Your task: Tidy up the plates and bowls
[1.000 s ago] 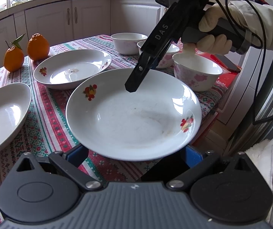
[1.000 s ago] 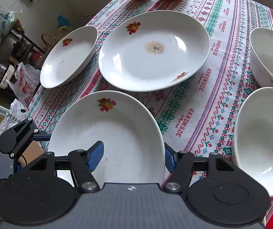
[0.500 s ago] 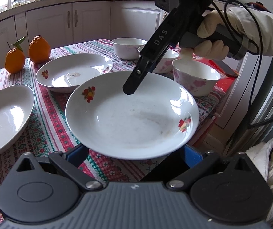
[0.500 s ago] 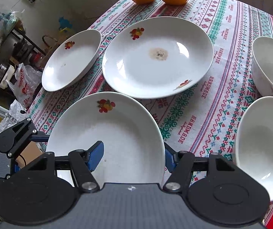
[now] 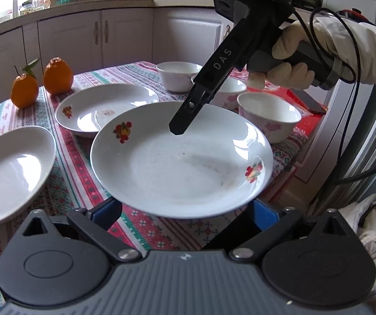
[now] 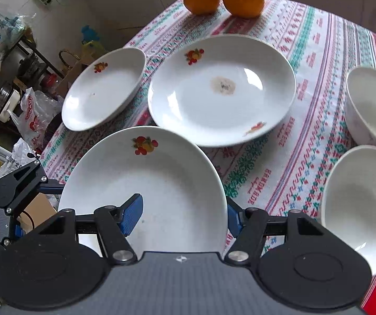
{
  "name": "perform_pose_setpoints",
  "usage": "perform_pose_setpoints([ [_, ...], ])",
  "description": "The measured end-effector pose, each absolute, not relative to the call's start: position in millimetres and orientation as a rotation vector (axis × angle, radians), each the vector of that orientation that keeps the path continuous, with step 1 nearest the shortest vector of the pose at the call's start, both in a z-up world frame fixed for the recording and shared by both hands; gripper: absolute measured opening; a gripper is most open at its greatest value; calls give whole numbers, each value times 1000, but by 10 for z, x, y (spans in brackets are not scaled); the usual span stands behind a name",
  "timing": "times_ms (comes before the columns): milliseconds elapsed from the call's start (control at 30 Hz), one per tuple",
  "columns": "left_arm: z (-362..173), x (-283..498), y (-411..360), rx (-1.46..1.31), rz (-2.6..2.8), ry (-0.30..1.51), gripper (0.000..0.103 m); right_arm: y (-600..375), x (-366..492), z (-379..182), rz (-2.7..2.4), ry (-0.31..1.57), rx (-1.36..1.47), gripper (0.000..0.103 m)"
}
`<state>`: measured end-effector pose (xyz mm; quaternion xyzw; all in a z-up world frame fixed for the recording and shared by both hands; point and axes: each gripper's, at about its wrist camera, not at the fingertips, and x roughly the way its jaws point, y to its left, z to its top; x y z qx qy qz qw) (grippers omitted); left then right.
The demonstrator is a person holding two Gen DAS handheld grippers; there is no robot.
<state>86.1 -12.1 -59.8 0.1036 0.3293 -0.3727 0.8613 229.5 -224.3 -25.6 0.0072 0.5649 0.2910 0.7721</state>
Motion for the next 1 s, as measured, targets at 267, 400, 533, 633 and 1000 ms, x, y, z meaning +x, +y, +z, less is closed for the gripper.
perform_pose_setpoints([
  [267, -461, 921, 102, 203, -729, 665, 101, -1961, 2452, -103, 669, 1195, -22, 71],
  [400, -388, 980, 249, 200, -681, 656, 101, -1735, 2591, -50, 710, 1180, -46, 71],
  [533, -332, 1035, 442, 197, -626, 649, 101, -1474, 2778, -17, 760, 1164, -68, 71],
  [633, -317, 1072, 591, 191, -579, 650, 101, -1261, 2916, -17, 803, 1158, -82, 71],
  [1000, -371, 1249, 1022, 148, -459, 684, 101, -584, 3283, -144, 907, 1167, -116, 71],
])
